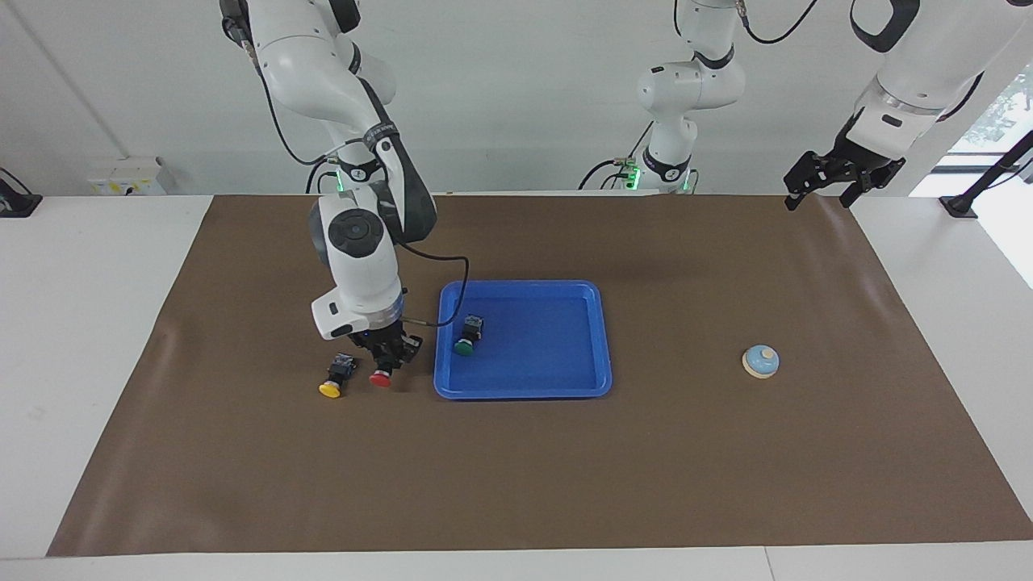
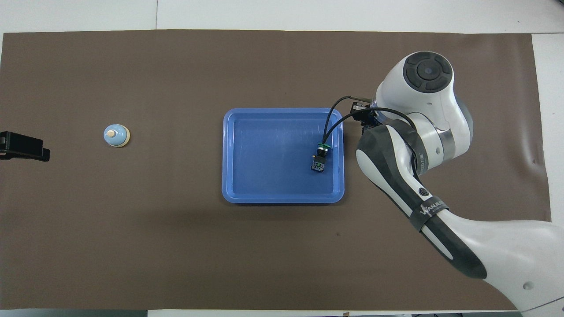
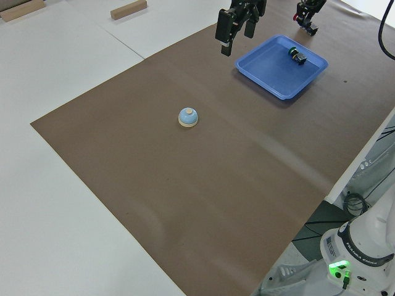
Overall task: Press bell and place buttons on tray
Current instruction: 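Grasp the red-capped button and place it in the tray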
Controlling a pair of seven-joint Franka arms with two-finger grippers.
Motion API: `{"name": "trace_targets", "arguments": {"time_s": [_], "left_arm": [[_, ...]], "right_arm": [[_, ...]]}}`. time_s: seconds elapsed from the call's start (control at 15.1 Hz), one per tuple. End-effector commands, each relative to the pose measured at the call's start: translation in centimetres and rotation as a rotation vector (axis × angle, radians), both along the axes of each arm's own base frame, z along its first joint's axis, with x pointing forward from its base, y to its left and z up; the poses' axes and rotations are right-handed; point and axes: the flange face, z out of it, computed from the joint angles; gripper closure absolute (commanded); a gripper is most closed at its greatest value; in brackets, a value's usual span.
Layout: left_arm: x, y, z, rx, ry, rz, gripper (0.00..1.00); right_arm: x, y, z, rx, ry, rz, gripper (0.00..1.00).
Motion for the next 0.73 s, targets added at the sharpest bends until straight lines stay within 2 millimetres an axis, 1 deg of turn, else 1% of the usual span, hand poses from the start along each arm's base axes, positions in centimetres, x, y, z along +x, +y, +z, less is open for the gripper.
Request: {"name": "trace_targets", "arguments": {"time_s": [0.0,0.13,0.27,0.4,0.53,0.66], "left_arm": [[-0.1,0.1,0.1,-0.008,0.008,0.002,0.00],[-0.1,0.0,0.2,-0.008,0.006,0.001,0.00],[-0.1,0.1,0.1,-0.008,0.008,0.002,0.00],[-0.1,0.1,0.2,-0.008,0.006,0.002,0.00],[-0.1,0.0,0.1,-0.008,0.008,0.001,0.00],[-0.1,0.1,0.3,-0.008,0.005,0.002,0.00]], "right_arm": [[-0.7,4.1,1.4,0.052,0.012,0.027,1.00],[-1.7,7.1,1.4,0.059,0.011,0.067,1.00],[-3.2,11.1,0.9,0.074,0.002,0.090,1.00],[-3.5,13.3,-1.0,0.092,-0.012,0.057,1.00],[-3.9,14.9,-2.8,0.101,-0.007,0.064,1.00],[-4.7,17.5,-5.2,0.112,-0.023,0.065,1.00]]}}
